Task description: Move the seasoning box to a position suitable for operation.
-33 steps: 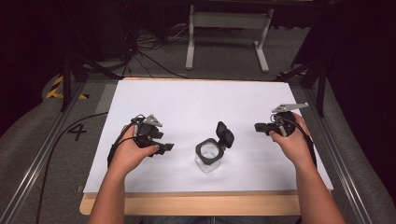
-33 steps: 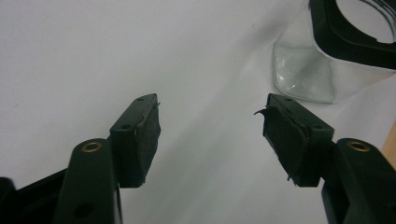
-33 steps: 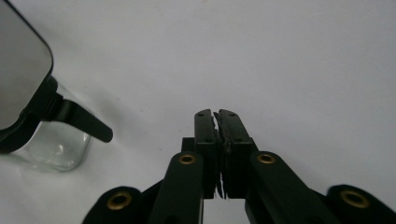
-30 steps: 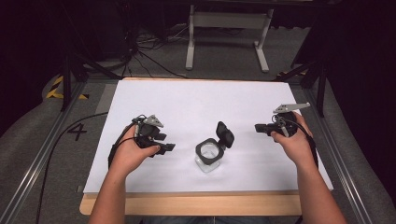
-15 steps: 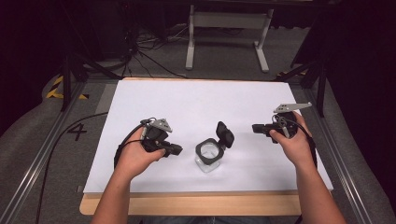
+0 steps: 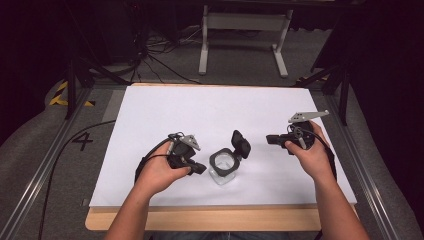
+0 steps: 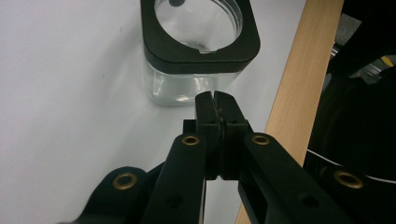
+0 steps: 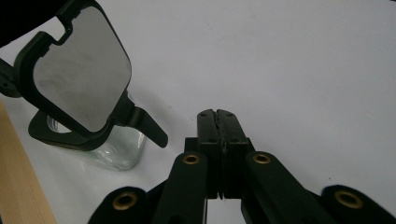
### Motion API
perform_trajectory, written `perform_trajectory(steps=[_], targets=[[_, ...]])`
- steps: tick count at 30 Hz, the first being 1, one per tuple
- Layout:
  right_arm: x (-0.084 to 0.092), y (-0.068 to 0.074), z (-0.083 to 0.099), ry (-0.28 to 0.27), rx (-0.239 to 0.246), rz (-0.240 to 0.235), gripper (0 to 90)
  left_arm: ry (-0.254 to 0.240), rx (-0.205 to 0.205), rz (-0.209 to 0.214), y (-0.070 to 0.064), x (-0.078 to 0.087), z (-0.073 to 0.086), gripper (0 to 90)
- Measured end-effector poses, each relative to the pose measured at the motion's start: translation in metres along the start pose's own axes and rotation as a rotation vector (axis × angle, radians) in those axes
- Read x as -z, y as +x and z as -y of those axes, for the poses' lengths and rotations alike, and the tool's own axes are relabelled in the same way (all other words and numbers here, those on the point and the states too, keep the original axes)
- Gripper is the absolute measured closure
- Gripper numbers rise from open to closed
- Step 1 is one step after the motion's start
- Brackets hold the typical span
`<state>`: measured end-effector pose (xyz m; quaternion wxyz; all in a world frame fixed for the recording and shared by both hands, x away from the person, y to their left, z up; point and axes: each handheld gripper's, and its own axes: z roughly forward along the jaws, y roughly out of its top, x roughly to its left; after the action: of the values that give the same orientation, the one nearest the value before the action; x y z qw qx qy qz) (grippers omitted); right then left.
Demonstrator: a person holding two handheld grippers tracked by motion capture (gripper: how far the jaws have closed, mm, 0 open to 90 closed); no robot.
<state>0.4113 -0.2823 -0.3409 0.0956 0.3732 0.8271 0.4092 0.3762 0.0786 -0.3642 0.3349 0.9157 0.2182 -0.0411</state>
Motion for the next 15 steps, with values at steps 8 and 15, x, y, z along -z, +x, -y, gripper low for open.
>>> perform_trajectory(steps=[8, 15], targets=[[-0.004, 0.009, -0.002, 0.000, 0.017, -0.031, 90.0, 0.017, -0.014, 0.029, -0.003, -0.017, -0.005, 89.8], [-0.005, 0.016, -0.005, -0.003, 0.038, -0.052, 89.9, 0.004, -0.018, 0.024, -0.005, -0.025, -0.007, 89.7]])
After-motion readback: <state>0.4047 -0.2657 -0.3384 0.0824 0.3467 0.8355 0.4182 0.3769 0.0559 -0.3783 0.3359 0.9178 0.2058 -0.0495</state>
